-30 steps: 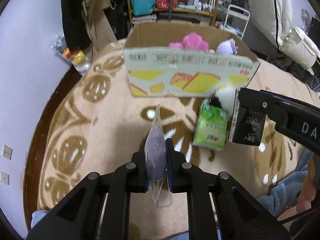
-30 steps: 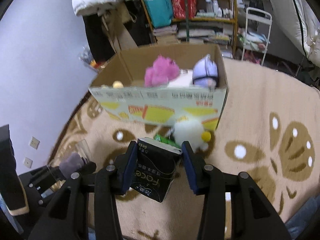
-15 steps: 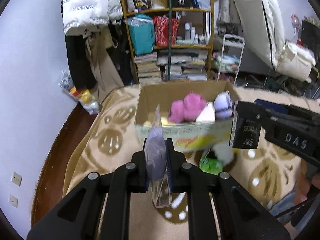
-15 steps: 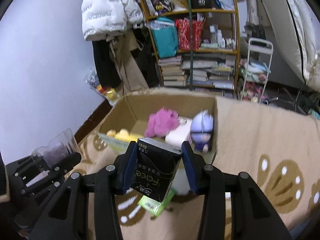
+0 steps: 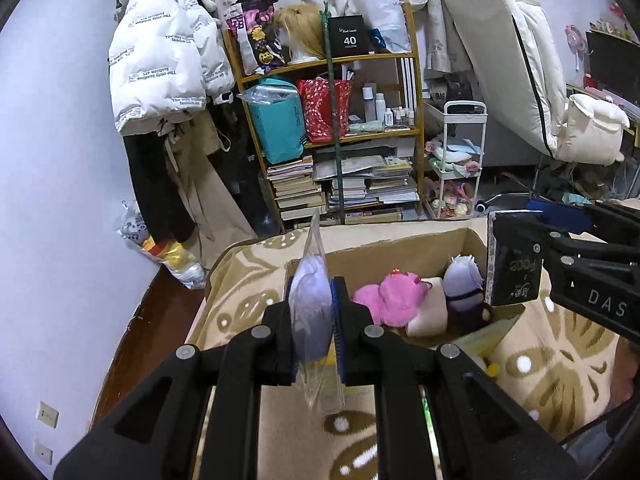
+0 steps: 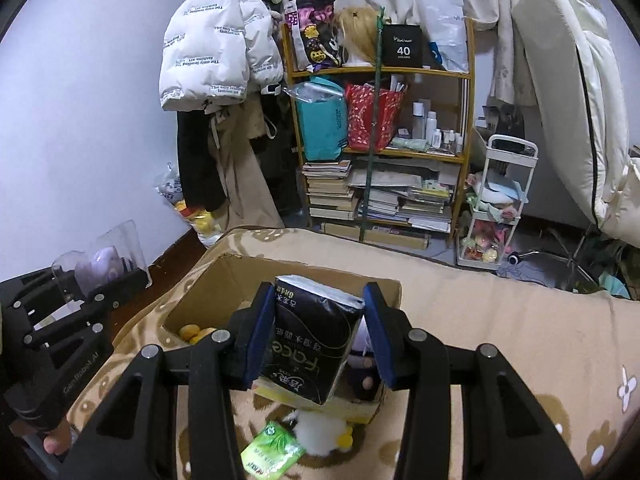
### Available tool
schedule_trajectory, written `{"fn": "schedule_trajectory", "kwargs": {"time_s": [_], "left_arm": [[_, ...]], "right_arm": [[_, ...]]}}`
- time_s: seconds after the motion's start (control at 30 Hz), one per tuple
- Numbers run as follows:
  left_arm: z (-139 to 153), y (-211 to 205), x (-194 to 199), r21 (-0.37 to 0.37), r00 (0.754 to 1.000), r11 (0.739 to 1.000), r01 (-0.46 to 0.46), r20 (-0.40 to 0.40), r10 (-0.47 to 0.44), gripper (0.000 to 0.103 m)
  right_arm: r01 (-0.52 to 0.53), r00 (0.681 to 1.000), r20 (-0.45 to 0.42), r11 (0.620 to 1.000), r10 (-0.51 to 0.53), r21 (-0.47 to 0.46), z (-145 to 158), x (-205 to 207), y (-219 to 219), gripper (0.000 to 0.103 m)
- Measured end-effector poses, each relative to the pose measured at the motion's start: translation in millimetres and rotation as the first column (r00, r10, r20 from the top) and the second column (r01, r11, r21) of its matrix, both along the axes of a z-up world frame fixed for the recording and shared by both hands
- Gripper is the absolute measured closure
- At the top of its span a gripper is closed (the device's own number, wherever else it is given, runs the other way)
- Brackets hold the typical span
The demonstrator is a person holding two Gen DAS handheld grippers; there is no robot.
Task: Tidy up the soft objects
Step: 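Carry both items over the box and open both tools to drop them inside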
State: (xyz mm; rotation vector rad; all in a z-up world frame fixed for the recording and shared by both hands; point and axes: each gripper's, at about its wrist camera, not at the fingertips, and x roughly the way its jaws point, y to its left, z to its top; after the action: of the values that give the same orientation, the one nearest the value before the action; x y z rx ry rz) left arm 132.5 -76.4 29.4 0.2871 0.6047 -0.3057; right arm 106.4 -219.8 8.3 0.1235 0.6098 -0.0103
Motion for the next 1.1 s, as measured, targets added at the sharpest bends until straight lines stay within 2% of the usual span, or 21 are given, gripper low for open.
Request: {"fn": "schedule_trajectory", "kwargs": {"time_s": [0.3, 0.73, 0.8, 0.87, 0.93, 1.0, 1.1], "left_arm": [[-31.2, -6.0, 32.9, -0.027, 0.994, 0.999, -0.02, -0.112, 0.017, 0.088], [-63.4, -6.6, 56.2, -0.02, 0.98, 0.999, -0.035, -0.197, 0.03, 0.079], [-64.3, -4.0, 57.4, -0.027, 0.978, 0.999, -0.044, -0.205, 0.038, 0.073], [-63.4, -0.8, 57.5, -0.041, 0.978, 0.998, -0.052, -0.204, 0.042, 0.059], [-61.3, 1.4, 55.8, -0.037, 0.981, 0.997, -0.061, -0.188, 0.053, 0.05], [-58.9, 1.3, 52.0, -0.024, 0.984, 0.998, -0.065, -0.17, 0.06, 0.045], [-56.4, 2.2, 47.2, -0.008, 0.984, 0.997, -0.072, -0.164, 0.069, 0.031]], "right_arm": [[-0.011, 0.998, -0.053, 0.993, 0.017, 0.117, -32.2, 26.0, -13.6, 0.055], [0.023, 0.987, -0.161, 0.984, 0.006, 0.176, -68.0, 45.9, -24.9, 0.053], [0.02, 0.986, -0.166, 0.984, 0.009, 0.176, -68.9, 46.0, -24.3, 0.052], [0.02, 0.986, -0.165, 0.984, 0.01, 0.179, -68.7, 45.1, -24.4, 0.052], [0.022, 0.985, -0.171, 0.984, 0.009, 0.179, -68.4, 44.5, -24.3, 0.048], [0.022, 0.986, -0.167, 0.982, 0.009, 0.185, -66.6, 41.3, -24.9, 0.037], [0.022, 0.987, -0.163, 0.983, 0.008, 0.184, -63.8, 36.4, -24.9, 0.035]]}}
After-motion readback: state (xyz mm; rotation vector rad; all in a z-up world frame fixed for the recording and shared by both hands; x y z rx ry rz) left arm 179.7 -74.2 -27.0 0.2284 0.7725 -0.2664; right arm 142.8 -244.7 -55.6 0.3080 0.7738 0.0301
